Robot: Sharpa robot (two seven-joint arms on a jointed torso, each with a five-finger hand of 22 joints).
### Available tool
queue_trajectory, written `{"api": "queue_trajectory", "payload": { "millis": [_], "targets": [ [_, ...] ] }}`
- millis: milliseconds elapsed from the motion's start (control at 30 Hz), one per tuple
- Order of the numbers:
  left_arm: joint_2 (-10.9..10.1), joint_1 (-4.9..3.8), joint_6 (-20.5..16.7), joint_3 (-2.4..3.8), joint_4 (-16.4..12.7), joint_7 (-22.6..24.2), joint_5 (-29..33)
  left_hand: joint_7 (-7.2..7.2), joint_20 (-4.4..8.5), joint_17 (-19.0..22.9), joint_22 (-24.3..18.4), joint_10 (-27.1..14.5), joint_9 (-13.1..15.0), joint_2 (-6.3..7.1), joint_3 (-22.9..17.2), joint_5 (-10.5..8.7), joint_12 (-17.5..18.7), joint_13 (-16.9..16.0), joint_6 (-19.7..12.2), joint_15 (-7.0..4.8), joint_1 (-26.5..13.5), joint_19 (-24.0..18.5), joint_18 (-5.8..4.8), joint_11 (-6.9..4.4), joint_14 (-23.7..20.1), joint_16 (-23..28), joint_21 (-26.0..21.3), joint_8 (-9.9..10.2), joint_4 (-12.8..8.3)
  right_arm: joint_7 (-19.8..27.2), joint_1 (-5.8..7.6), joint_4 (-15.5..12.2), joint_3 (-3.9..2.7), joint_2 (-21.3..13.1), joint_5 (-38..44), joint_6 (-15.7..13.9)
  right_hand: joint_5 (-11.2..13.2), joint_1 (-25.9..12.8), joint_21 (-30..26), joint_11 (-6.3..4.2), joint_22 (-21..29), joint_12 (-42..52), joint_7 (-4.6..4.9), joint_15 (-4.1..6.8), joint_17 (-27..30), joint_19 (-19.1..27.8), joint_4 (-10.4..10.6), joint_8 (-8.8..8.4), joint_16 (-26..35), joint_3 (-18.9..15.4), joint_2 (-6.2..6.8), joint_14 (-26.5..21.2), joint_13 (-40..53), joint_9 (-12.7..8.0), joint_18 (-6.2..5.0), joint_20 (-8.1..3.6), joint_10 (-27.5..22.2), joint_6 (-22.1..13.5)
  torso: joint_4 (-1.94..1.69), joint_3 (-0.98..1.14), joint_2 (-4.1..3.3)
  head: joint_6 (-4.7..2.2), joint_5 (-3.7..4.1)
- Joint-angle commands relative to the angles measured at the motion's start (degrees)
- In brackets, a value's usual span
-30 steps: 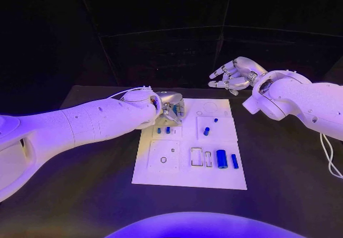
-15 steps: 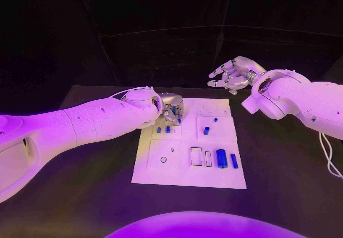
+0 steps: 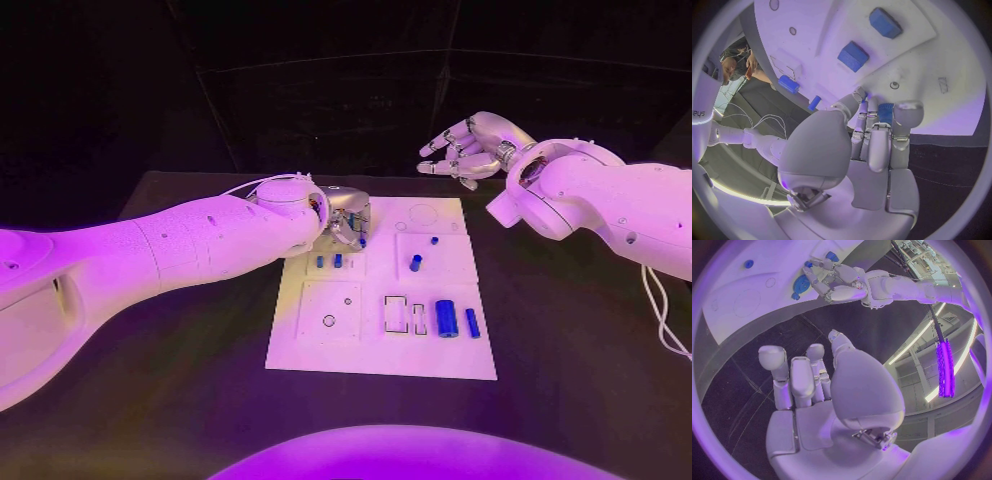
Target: Assemble the parts on the task board
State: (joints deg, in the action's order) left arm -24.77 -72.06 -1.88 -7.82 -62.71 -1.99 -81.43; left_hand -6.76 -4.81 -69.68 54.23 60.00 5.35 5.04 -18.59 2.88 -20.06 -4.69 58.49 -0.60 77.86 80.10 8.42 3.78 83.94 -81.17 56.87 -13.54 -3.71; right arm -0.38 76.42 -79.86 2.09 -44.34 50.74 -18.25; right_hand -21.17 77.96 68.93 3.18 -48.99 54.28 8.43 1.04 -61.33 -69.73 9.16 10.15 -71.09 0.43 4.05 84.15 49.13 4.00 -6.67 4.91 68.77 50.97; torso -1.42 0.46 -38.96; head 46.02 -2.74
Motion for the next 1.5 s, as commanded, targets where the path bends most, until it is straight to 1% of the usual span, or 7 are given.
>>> {"api": "queue_trajectory", "payload": {
  "millis": [33,400,533,800,967,1333,1500],
  "targets": [
    [0.2,0.25,1.2,-0.15,0.2,0.2,-0.6,-0.13,0.07,0.2,0.2,0.5,-0.2,-0.1,-0.5,-0.08,0.6,0.4,0.2,-0.37,-0.6,0.5,-0.98,0.04,2.1,-0.4,0.3,0.5,0.0,0.6,0.12,0.0,-0.04,0.1,0.1,0.2,-0.3,0.2,-0.3,-0.04,-0.1,0.3,-0.08,0.27,0.0,-0.3,0.1,0.29,0.3,-0.1,-0.6,0.6,0.0,0.1,-0.98,-0.03,-0.4,-0.4,-0.02,0.02,0.02,0.08,-0.01],
    [0.5,0.43,1.5,-0.18,0.6,-0.5,-0.6,-0.54,-0.09,0.7,0.5,0.0,-1.3,1.04,-0.9,-0.09,2.6,1.0,-1.8,-0.05,-1.3,0.5,-1.07,0.5,2.1,-0.2,0.5,3.0,-0.2,0.6,0.12,0.0,-0.04,0.1,0.1,0.2,-0.4,0.3,-0.4,-0.05,0.0,0.3,-0.08,0.28,0.0,-0.3,0.1,0.32,0.3,-0.1,-0.65,0.6,-0.1,0.1,-0.99,-0.03,-0.4,-0.4,-0.06,0.06,0.07,0.07,0.02],
    [0.4,0.44,1.4,-0.19,0.5,-0.6,-0.6,-0.54,-0.22,1.0,0.6,-0.4,-1.6,1.39,-1.0,-0.09,3.3,1.1,-2.7,0.12,-1.5,0.5,-1.09,0.72,2.0,-0.2,0.5,3.9,-0.3,0.6,0.12,0.0,-0.04,0.1,0.1,0.2,-0.4,0.3,-0.4,-0.05,0.0,0.3,-0.08,0.28,0.0,-0.3,0.1,0.32,0.3,-0.1,-0.65,0.6,-0.1,0.1,-0.99,-0.03,-0.4,-0.4,-0.05,0.0,0.01,0.04,0.07],
    [0.5,0.47,1.2,-0.2,0.3,-0.3,-0.6,-0.49,-0.27,1.3,0.7,-0.5,-1.7,1.45,-1.1,-0.08,3.6,1.1,-2.8,0.18,-1.5,0.5,-1.1,0.78,2.0,0.0,0.6,4.2,-0.4,0.6,0.12,0.0,-0.04,0.2,0.1,0.2,-0.4,0.3,-0.4,-0.05,0.0,0.3,-0.08,0.28,0.0,-0.3,0.1,0.32,0.3,-0.1,-0.65,0.6,-0.1,0.1,-0.99,-0.03,-0.4,-0.4,-0.02,0.02,-0.02,0.03,0.06],
    [0.6,0.47,1.3,-0.2,0.4,-0.4,-0.6,-0.63,-0.27,1.5,0.7,-0.2,-1.5,1.25,-1.3,-0.08,3.8,1.0,-2.0,0.14,-1.4,0.6,-1.06,0.72,1.9,0.0,0.6,4.1,-0.4,0.5,0.12,0.0,-0.04,0.2,0.1,0.3,-0.4,0.3,-0.4,-0.05,0.0,0.3,-0.08,0.28,0.0,-0.3,0.1,0.32,0.3,-0.1,-0.65,0.6,-0.1,0.1,-0.99,-0.03,-0.4,-0.4,-0.02,0.01,0.0,0.11,0.06],
    [0.7,0.5,1.5,-0.2,0.8,-0.7,-0.6,-0.17,0.35,1.3,2.1,4.2,-0.9,-1.26,-4.4,-0.09,3.7,0.7,2.6,-0.75,0.3,1.1,-1.19,-0.41,2.0,-0.2,1.9,3.0,-1.2,0.6,0.12,0.1,-0.04,0.3,0.1,0.3,-0.4,0.3,-0.4,-0.05,0.0,0.3,-0.08,0.28,0.0,-0.3,0.1,0.32,0.3,-0.1,-0.65,0.6,-0.1,0.1,-0.99,-0.03,-0.4,-0.4,-0.05,0.0,0.0,0.23,0.12],
    [0.8,0.58,0.6,-0.2,0.6,-0.1,-0.6,-0.18,0.59,1.2,2.4,5.4,-0.9,-1.6,-6.1,-0.09,4.3,0.7,3.6,-0.89,0.8,1.2,-1.31,-0.53,2.1,-0.3,2.2,3.1,-2.1,0.6,0.12,0.2,-0.04,0.4,0.1,0.4,-0.5,0.4,-0.4,-0.04,-0.1,0.4,-0.07,0.28,-0.1,-0.4,0.1,0.35,0.3,-0.1,-0.69,0.6,0.0,0.0,-0.98,-0.03,-0.4,-0.5,0.01,0.01,0.04,0.29,0.15]
  ]
}}
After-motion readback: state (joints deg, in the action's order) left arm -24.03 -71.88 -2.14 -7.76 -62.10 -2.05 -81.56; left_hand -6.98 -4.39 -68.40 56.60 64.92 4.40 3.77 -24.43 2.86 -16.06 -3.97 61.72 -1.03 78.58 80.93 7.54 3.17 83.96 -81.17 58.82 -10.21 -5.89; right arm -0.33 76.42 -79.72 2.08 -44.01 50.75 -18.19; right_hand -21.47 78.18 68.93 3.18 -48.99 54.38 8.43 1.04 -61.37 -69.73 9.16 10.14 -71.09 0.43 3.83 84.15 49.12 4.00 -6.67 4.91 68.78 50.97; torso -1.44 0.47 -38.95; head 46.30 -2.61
